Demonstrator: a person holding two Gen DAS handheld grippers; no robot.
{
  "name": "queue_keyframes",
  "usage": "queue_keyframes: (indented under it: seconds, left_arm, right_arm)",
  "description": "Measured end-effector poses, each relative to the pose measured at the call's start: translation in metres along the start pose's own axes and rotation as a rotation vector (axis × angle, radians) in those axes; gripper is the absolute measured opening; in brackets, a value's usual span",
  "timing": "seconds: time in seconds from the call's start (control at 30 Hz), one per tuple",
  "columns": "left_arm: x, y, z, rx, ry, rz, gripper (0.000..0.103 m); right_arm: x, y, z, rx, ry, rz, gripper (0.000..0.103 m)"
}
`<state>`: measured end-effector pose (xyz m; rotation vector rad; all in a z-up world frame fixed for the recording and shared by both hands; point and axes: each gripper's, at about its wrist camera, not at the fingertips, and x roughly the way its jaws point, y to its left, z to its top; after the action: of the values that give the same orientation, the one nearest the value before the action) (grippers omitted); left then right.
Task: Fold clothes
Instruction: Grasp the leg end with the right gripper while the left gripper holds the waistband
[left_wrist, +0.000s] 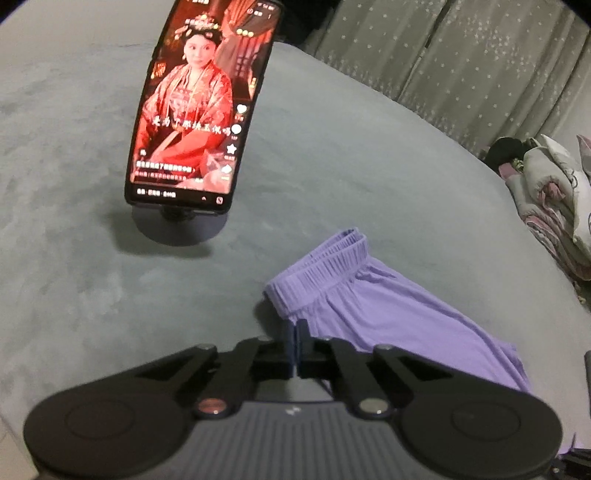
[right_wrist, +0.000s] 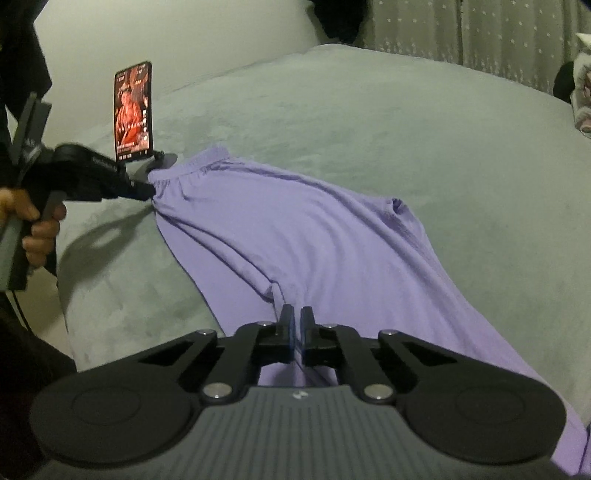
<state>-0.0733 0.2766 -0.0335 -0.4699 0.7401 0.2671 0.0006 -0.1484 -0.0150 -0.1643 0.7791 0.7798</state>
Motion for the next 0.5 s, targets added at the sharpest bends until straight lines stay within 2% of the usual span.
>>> queue_keyframes:
  seconds: [0.2,0.23,0.3,0.5]
  left_arm:
    - [-0.006,0.000,0.002,0.001,-0.029,0.002,0.000]
    - [-0.006,0.000,0.002,-0.002,-0.029,0.001,0.000]
    - [-0.006,0.001,0.002,-0.008,-0.029,-0.001,0.000]
    - [-0.005,0.002,0.004,-0.030,-0.033,-0.009,0.000]
  right_arm:
    - [-0.009,-0.001,0.000,0.005,-0.027,0.007,0.003]
    - [-0.010,0.001,-0.001,-0.007,-0.029,0.002,0.005]
    - [-0.010,0.005,-0.003,-0.028,-0.031,-0.004,0.015]
    - [-0.009,0.014,-0.004,-0.066,-0.046,-0.001,0.015]
